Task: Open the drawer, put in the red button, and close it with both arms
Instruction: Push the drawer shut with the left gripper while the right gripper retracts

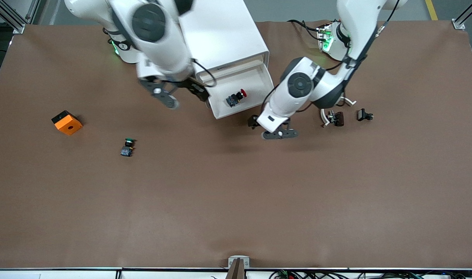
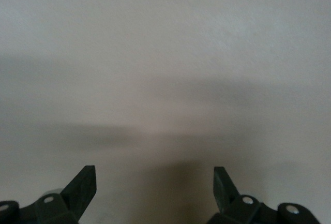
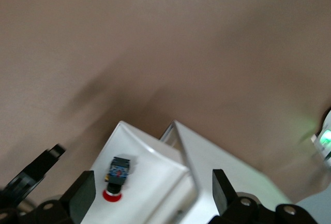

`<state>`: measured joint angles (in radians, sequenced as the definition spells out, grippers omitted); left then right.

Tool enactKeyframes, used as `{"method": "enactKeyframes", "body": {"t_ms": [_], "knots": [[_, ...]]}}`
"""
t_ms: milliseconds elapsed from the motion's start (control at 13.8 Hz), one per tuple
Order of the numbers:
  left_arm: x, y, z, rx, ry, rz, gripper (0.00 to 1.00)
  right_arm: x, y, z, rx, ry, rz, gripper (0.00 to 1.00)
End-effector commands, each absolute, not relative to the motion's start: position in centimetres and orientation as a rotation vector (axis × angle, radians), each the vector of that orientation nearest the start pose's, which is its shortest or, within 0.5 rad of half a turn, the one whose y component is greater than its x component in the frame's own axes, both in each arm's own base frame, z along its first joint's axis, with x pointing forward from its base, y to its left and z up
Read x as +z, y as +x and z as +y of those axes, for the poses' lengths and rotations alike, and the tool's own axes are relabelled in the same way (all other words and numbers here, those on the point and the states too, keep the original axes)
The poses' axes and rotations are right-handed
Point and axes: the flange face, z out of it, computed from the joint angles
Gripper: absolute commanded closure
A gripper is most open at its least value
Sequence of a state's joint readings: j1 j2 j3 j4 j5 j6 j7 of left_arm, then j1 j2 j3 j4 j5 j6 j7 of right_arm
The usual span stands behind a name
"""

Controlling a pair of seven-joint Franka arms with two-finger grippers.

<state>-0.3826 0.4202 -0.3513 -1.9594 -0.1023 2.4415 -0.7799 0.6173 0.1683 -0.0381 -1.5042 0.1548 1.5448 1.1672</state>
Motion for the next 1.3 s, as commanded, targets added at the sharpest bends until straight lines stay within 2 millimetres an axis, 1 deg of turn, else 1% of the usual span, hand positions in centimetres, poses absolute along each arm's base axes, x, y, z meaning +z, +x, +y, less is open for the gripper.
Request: {"method": "enactKeyframes", "body": {"t_ms": [0, 72, 217, 289, 361, 505, 578, 650, 722, 866, 939, 1083, 1227], "knots": [[27.6, 45.6, -43.7, 0.16, -3.335, -0.353, 0.0, 59.4, 50.1, 26.9, 0.307, -2.996, 0.618, 0.0], [27.5, 44.7, -44.4, 0.179, -3.324, -0.368, 0.0, 60.2, 50.6, 23.8, 0.297, -3.005, 0.497, 0.0], [27.6, 43.0, -45.6, 0.203, -3.305, -0.367, 0.0, 60.8, 51.1, 17.6, 0.235, -3.028, 0.258, 0.0], [27.5, 42.2, -46.0, 0.233, -3.281, -0.369, 0.0, 61.0, 51.4, 14.8, 0.198, -3.049, 0.17, 0.0], [27.6, 41.8, -46.1, 0.262, -3.261, -0.369, 0.0, 61.4, 51.8, 12.0, 0.17, -3.065, 0.105, 0.0], [28.0, 40.4, -46.6, 0.314, -3.221, -0.367, 0.0, 61.9, 52.7, 7.0, 0.128, -3.084, 0.012, 0.0], [27.8, 39.6, -46.9, 0.349, -3.199, -0.348, 0.0, 62.2, 53.1, 4.7, 0.093, -3.094, -0.03, 0.0], [27.8, 38.9, -47.1, 0.373, -3.185, -0.323, 0.0, 62.8, 53.3, 3.0, 0.059, -3.104, -0.049, 0.0], [27.6, 38.7, -47.1, 0.384, -3.177, -0.321, 0.0, 63.6, 53.5, 1.6, 0.029, -3.113, -0.061, 0.0], [27.6, 37.7, -47.8, 0.407, -3.179, -0.301, 0.0, 64.1, 53.6, -0.4, 0.014, -3.12, -0.033, 0.0], [27.5, 37.3, -48.1, 0.415, -3.179, -0.291, 0.0, 64.2, 53.6, -1.0, 0.009, -3.12, -0.016, 0.0], [27.2, 36.4, -48.6, 0.436, -3.177, -0.269, 0.0, 65.5, 53.5, -1.1, -0.02, -3.119, -0.007, 0.0], [27.2, 35.3, -49.3, 0.451, -3.179, -0.238, 0.0, 66.1, 53.3, -1.2, -0.013, -3.119, -0.005, 0.0]]}}
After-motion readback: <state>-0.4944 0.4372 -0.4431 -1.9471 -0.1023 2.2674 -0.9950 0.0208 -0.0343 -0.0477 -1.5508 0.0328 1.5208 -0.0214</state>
